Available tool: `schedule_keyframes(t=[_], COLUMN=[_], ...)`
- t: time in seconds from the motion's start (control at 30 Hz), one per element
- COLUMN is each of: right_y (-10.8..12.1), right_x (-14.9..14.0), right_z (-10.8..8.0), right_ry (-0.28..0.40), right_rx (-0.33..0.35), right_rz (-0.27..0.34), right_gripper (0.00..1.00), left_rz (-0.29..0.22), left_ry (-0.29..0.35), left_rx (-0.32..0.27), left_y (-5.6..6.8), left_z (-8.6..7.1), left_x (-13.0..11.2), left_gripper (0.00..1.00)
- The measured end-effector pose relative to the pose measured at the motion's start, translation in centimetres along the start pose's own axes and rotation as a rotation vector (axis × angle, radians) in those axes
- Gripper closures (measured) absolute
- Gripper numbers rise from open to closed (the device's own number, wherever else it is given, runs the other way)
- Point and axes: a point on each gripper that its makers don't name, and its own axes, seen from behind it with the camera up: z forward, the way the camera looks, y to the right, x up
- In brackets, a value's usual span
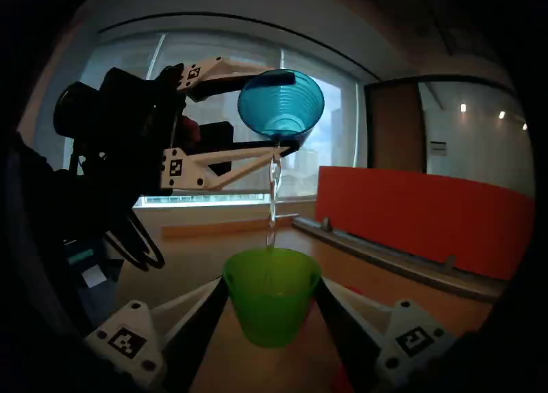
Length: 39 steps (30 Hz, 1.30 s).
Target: Pour water
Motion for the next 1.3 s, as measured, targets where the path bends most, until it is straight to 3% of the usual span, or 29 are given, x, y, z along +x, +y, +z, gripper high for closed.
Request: schedule_keyframes(t=[0.7, 1.3], right_y=[0.1, 0.1], right_x=[0.4, 0.6], right_z=[0.1, 0.3], right_ry=[0.006, 0.011], right_rx=[-0.004, -0.005], right_rz=[-0.004, -0.008], right_gripper=[0.1, 0.1], left_rz=[0.077, 0.156], left_ry=[0.011, 0.011], left_rx=[0.011, 0.018], left_y=[-1.0, -1.2], left_z=[0.5, -0.1], left_x=[0.5, 0.6], left_gripper=[0.14, 0.14])
